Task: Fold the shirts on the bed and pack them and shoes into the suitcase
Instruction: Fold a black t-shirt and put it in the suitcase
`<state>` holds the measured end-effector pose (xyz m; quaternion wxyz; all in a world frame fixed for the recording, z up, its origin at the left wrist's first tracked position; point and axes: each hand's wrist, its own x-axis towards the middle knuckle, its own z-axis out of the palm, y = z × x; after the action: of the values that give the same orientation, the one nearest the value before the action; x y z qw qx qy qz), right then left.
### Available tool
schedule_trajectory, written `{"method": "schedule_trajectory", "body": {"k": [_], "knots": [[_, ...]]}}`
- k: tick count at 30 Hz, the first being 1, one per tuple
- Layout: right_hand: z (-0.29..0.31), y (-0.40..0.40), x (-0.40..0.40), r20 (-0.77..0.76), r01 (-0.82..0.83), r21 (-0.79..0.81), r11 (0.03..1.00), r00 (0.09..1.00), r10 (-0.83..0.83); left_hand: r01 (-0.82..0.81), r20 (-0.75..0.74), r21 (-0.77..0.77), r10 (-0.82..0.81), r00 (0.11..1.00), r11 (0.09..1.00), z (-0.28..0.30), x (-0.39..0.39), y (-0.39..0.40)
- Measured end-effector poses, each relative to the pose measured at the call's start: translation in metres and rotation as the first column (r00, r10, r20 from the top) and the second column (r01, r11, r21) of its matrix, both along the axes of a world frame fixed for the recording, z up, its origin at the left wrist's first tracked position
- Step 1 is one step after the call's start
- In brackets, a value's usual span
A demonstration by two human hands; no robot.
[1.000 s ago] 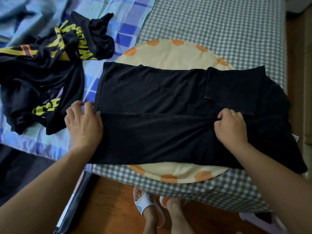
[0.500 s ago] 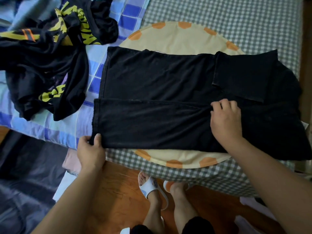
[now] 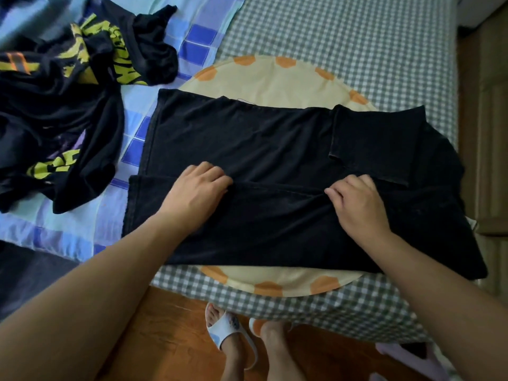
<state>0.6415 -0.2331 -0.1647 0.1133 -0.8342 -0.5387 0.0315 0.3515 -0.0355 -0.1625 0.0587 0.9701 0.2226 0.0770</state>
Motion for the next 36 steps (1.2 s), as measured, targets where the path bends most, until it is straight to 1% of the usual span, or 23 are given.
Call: {"method": "schedule_trajectory", "body": {"k": [2,5,7,9,13,16,17,20,22,23,25,27,29,31,33,34,36], "knots": [[0.002,0.006,0.001,0.026,-0.109,0.039,0.993,0.994,0.108,0.083,-0.036,0.057,-0.081,0.996,0.995,-0.003,0.013,0.002],[0.001,0.018,-0.006,-0.026,-0.235,0.014,0.972,0.972,0.235,0.139,-0.058,0.085,-0.134,0.989,0.987,-0.003,0.022,0.000],[-0.001,0.025,-0.010,-0.026,-0.244,-0.037,0.969,0.970,0.243,0.133,-0.070,0.077,-0.128,0.989,0.988,-0.003,0.022,-0.001],[0.001,0.031,-0.013,0.008,-0.248,-0.124,0.961,0.968,0.251,0.081,-0.075,0.061,-0.076,0.994,0.995,-0.002,0.021,-0.001],[0.010,0.029,-0.016,0.052,-0.275,-0.333,0.902,0.950,0.309,0.052,-0.133,0.028,-0.048,0.990,0.998,0.007,0.028,-0.003],[0.016,0.024,-0.018,0.123,-0.230,-0.419,0.878,0.944,0.306,-0.011,-0.162,-0.008,0.010,0.987,1.000,0.015,0.032,-0.005],[0.018,0.023,-0.018,0.124,-0.230,-0.398,0.888,0.946,0.301,-0.047,-0.162,-0.028,0.042,0.986,0.999,0.017,0.033,-0.006],[0.027,0.029,-0.013,0.103,-0.231,-0.239,0.943,0.960,0.261,-0.158,-0.142,-0.076,0.147,0.979,0.984,0.020,0.033,-0.004],[0.031,0.037,-0.009,0.067,-0.211,-0.197,0.958,0.971,0.227,-0.180,-0.124,-0.102,0.167,0.978,0.978,0.017,0.034,0.000],[0.028,0.039,-0.006,0.057,-0.222,-0.191,0.956,0.970,0.237,-0.184,-0.125,-0.115,0.170,0.978,0.976,0.015,0.036,0.001],[0.016,0.041,-0.001,-0.009,-0.218,-0.245,0.945,0.975,0.223,-0.205,-0.149,-0.123,0.187,0.971,0.971,0.007,0.041,0.004],[0.008,0.045,0.002,-0.115,-0.141,-0.285,0.948,0.987,0.112,-0.231,-0.215,-0.129,0.201,0.956,0.964,-0.001,0.045,0.006],[0.002,0.047,0.005,-0.186,-0.015,-0.289,0.957,0.982,-0.040,-0.254,-0.277,-0.123,0.212,0.937,0.959,-0.006,0.048,0.007],[-0.004,0.045,0.004,-0.158,0.039,-0.300,0.953,0.983,-0.090,-0.275,-0.297,-0.113,0.232,0.926,0.955,-0.009,0.048,0.007],[-0.010,0.041,0.000,-0.054,0.066,-0.261,0.963,0.995,-0.082,-0.320,-0.292,-0.068,0.288,0.912,0.945,-0.012,0.046,0.006],[-0.010,0.038,-0.003,0.012,0.074,-0.219,0.973,0.997,-0.073,-0.356,-0.275,-0.029,0.335,0.901,0.934,-0.011,0.043,0.005],[-0.006,0.034,-0.014,0.122,0.056,-0.100,0.993,0.992,-0.043,-0.437,-0.164,0.000,0.432,0.887,0.899,-0.005,0.032,-0.004]]}}
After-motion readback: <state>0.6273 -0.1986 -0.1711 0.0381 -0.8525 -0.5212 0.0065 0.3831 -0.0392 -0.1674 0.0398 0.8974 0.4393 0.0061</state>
